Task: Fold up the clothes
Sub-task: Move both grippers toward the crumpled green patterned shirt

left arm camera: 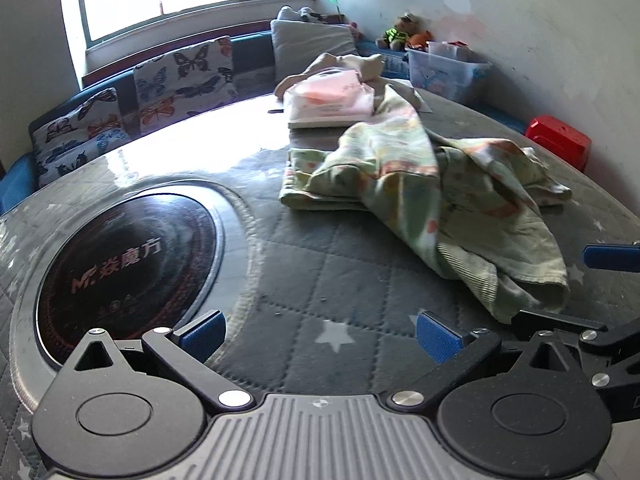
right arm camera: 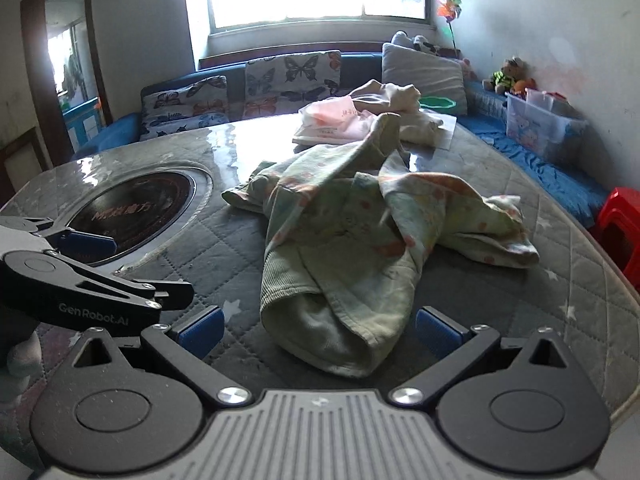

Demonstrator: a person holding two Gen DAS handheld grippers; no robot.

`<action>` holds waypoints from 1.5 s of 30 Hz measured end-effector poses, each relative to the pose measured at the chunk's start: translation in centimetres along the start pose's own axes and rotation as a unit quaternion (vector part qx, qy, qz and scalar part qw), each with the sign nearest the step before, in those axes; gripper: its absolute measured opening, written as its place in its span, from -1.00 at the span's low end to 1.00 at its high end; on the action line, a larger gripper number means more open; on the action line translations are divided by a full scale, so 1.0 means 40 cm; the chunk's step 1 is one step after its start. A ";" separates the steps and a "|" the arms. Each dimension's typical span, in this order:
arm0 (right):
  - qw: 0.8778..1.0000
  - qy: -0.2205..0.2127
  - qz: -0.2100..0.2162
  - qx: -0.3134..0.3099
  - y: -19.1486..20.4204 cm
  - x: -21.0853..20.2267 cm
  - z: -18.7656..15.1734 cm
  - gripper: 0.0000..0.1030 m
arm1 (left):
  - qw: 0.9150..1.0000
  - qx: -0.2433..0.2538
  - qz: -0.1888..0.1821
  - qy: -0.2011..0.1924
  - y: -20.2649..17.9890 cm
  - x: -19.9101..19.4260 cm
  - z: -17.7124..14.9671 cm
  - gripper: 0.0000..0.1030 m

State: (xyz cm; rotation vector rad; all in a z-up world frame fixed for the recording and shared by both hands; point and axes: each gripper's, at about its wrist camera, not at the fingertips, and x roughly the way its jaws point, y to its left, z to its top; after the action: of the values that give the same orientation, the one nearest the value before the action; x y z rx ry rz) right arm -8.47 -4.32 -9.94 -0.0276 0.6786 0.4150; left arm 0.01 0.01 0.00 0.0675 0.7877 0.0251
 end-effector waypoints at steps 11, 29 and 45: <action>0.999 0.016 -0.027 0.022 -0.040 -0.018 -0.005 1.00 | 1.000 0.010 -0.001 0.014 -0.047 0.026 0.038 1.00; 0.998 0.021 -0.050 0.040 -0.069 -0.022 -0.013 0.99 | 0.998 0.051 -0.006 0.037 -0.088 0.059 0.067 1.00; 0.996 0.037 -0.060 0.049 -0.086 -0.001 -0.002 0.92 | 0.998 0.048 -0.004 0.044 -0.087 0.080 0.088 1.00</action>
State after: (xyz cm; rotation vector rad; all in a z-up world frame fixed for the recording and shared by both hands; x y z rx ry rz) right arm -7.24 -7.53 -10.34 0.0094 0.7651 0.2647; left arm 4.74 -3.49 -0.03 0.1555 0.8776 -0.0177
